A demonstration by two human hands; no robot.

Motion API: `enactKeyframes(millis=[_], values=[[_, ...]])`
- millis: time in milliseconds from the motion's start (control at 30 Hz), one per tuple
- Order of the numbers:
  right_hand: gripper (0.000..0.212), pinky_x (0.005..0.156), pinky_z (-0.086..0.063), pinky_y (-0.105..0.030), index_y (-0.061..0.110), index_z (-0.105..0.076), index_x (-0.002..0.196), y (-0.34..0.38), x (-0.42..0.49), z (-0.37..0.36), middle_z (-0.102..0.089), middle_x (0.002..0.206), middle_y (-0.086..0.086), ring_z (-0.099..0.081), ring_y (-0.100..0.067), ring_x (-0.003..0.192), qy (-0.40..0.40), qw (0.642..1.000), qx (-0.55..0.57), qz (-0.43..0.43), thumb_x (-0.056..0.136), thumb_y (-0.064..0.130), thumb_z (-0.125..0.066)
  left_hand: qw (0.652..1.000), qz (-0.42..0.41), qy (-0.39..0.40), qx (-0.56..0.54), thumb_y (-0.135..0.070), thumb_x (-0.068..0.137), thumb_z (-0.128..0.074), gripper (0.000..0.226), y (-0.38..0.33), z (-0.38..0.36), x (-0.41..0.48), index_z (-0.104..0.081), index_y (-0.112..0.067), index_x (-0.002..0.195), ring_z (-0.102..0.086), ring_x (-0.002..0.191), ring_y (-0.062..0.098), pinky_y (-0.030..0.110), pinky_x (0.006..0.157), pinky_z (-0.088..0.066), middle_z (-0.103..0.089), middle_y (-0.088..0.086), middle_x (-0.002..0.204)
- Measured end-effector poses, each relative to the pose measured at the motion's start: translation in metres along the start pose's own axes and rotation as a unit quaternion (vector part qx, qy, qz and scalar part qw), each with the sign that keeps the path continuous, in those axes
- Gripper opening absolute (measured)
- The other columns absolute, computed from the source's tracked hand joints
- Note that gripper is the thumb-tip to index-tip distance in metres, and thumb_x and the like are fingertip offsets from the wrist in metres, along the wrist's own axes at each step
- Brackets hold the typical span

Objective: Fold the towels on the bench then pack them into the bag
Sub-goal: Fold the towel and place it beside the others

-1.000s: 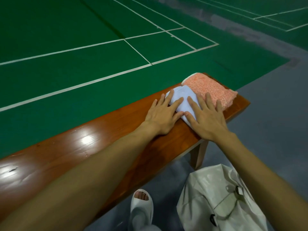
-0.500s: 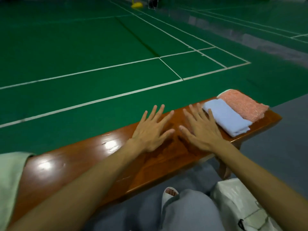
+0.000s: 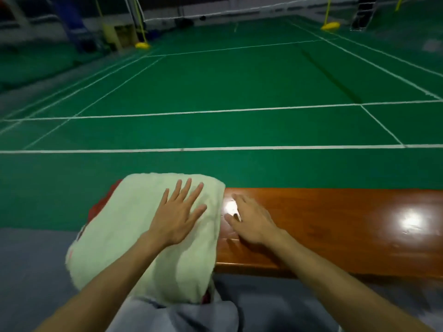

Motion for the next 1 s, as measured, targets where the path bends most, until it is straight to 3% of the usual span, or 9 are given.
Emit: enactKeyframes(millis=[133, 200, 333, 500, 600, 700, 833, 900, 1000], values=[[0.02, 0.072, -0.062, -0.044, 0.019, -0.057, 0.084, 0.038, 0.019, -0.032, -0.068, 0.088, -0.005, -0.069, -0.027, 0.079, -0.062, 0.974, 0.144, -0.167, 0.086, 0.038, -0.062, 0.977, 0.196, -0.065, -0.058, -0.058, 0.107, -0.021, 0.069, 0.104, -0.007, -0.036, -0.025, -0.017, 0.162, -0.018, 0.156, 0.031, 0.049, 0.125, -0.014, -0.023, 0.009, 0.169], [0.017, 0.064, -0.063, -0.043, 0.021, -0.06, 0.08, 0.044, 0.028, -0.047, -0.068, 0.081, -0.004, -0.07, -0.027, 0.071, -0.053, 0.949, 0.199, -0.238, 0.076, 0.036, -0.062, 0.942, 0.29, -0.15, -0.07, -0.042, 0.107, -0.041, 0.053, 0.143, -0.002, -0.054, -0.051, 0.001, 0.136, -0.046, 0.131, 0.042, 0.054, 0.11, -0.037, -0.053, 0.024, 0.142], [0.013, 0.051, -0.046, -0.027, 0.017, -0.062, 0.078, 0.049, 0.032, -0.049, -0.067, 0.077, -0.002, -0.065, -0.022, 0.066, -0.062, 0.937, 0.192, -0.286, 0.078, 0.03, -0.062, 0.884, 0.421, -0.183, -0.091, -0.034, 0.098, -0.061, 0.043, 0.18, 0.007, -0.074, -0.064, 0.005, 0.116, -0.05, 0.111, 0.044, 0.054, 0.096, -0.044, -0.058, 0.027, 0.117], [0.018, 0.036, -0.039, -0.022, 0.016, -0.059, 0.079, 0.05, 0.026, -0.043, -0.064, 0.075, -0.004, -0.058, -0.016, 0.046, -0.102, 0.95, 0.163, -0.244, 0.096, 0.013, -0.056, 0.873, 0.391, -0.27, -0.111, -0.019, 0.091, -0.07, 0.016, 0.181, 0.017, -0.076, -0.081, -0.01, 0.098, -0.056, 0.094, 0.039, 0.047, 0.082, -0.051, -0.068, 0.018, 0.099], [0.016, 0.052, -0.051, -0.033, 0.016, -0.056, 0.086, 0.055, 0.02, -0.027, -0.063, 0.083, -0.004, -0.061, -0.02, 0.064, -0.118, 0.952, 0.208, -0.189, 0.101, 0.017, -0.051, 0.835, 0.384, -0.361, -0.155, -0.022, 0.095, -0.069, 0.018, 0.167, 0.029, -0.082, -0.081, -0.014, 0.106, -0.06, 0.097, 0.033, 0.04, 0.078, -0.047, -0.073, 0.009, 0.109], [0.019, 0.06, -0.05, -0.036, 0.012, -0.055, 0.099, 0.051, 0.015, -0.006, -0.06, 0.092, -0.003, -0.054, -0.019, 0.073, -0.134, 0.896, 0.378, -0.191, 0.107, 0.024, -0.045, 0.798, 0.349, -0.442, -0.215, -0.029, 0.097, -0.066, 0.019, 0.145, 0.05, -0.088, -0.08, -0.016, 0.103, -0.066, 0.081, 0.03, 0.031, 0.068, -0.042, -0.076, 0.006, 0.094], [0.016, 0.051, -0.046, -0.026, -0.001, -0.054, 0.113, 0.021, 0.01, 0.003, -0.062, 0.101, -0.014, -0.056, -0.019, 0.075, -0.18, 0.731, 0.604, -0.26, 0.106, 0.007, -0.043, 0.781, 0.383, -0.232, -0.435, -0.038, 0.078, -0.078, 0.029, 0.139, 0.042, -0.064, -0.074, -0.009, 0.081, -0.059, 0.069, 0.022, 0.035, 0.068, -0.044, -0.063, 0.008, 0.073], [0.019, 0.063, -0.051, -0.033, -0.007, -0.054, 0.117, -0.002, 0.007, 0.01, -0.063, 0.11, -0.02, -0.06, -0.024, 0.085, -0.196, 0.712, 0.62, -0.267, 0.103, 0.001, -0.043, 0.762, 0.37, -0.052, -0.528, -0.029, 0.082, -0.084, 0.031, 0.119, 0.033, -0.053, -0.073, 0.0, 0.089, -0.06, 0.072, 0.026, 0.037, 0.068, -0.047, -0.067, 0.014, 0.08], [0.013, 0.069, -0.051, -0.035, 0.001, -0.054, 0.113, -0.045, -0.003, 0.038, -0.063, 0.102, -0.013, -0.061, -0.022, 0.086, -0.242, 0.728, 0.585, -0.265, 0.106, 0.007, -0.045, 0.733, 0.289, 0.006, -0.616, -0.013, 0.093, -0.074, 0.02, 0.073, 0.028, -0.034, -0.072, 0.002, 0.107, -0.072, 0.084, 0.029, 0.038, 0.076, -0.059, -0.077, 0.016, 0.101]])
Point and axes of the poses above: each hand's wrist, its own x-axis towards the middle knuckle, its own z-axis out of the back of the hand, y = z × x, the point moved 4 cm from there along x, towards the middle knuckle
